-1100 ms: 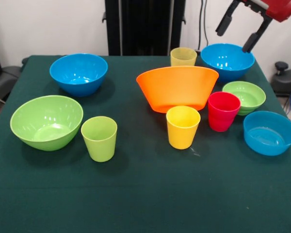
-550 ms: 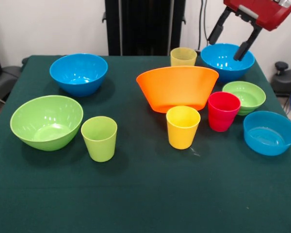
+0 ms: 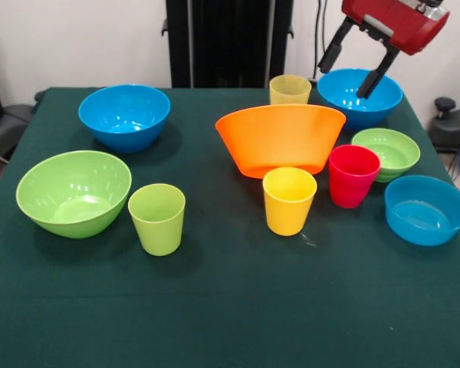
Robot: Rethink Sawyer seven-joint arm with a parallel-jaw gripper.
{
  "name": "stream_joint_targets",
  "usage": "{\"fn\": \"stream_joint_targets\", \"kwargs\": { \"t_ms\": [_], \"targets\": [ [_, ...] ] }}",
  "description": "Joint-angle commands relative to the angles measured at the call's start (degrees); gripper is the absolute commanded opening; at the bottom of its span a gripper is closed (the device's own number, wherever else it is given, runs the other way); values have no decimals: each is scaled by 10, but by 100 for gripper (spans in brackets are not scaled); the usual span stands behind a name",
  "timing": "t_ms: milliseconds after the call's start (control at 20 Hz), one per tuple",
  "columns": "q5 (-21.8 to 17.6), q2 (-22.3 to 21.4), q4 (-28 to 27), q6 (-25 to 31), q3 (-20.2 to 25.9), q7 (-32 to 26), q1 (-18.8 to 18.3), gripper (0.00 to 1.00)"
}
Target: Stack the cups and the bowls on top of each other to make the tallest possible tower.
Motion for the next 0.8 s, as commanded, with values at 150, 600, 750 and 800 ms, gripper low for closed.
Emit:
{"fn": "stream_joint_targets", "kwargs": {
  "t_ms": [150, 600, 750, 800],
  "targets": [
    [-37, 31, 73, -54, 40, 50, -8, 100],
    [-28, 30, 123, -148, 56, 58, -16, 100],
    [-29, 32, 131, -166, 54, 56, -14, 100],
    [-28, 33, 134, -171, 54, 56, -14, 100]
  ]
}}
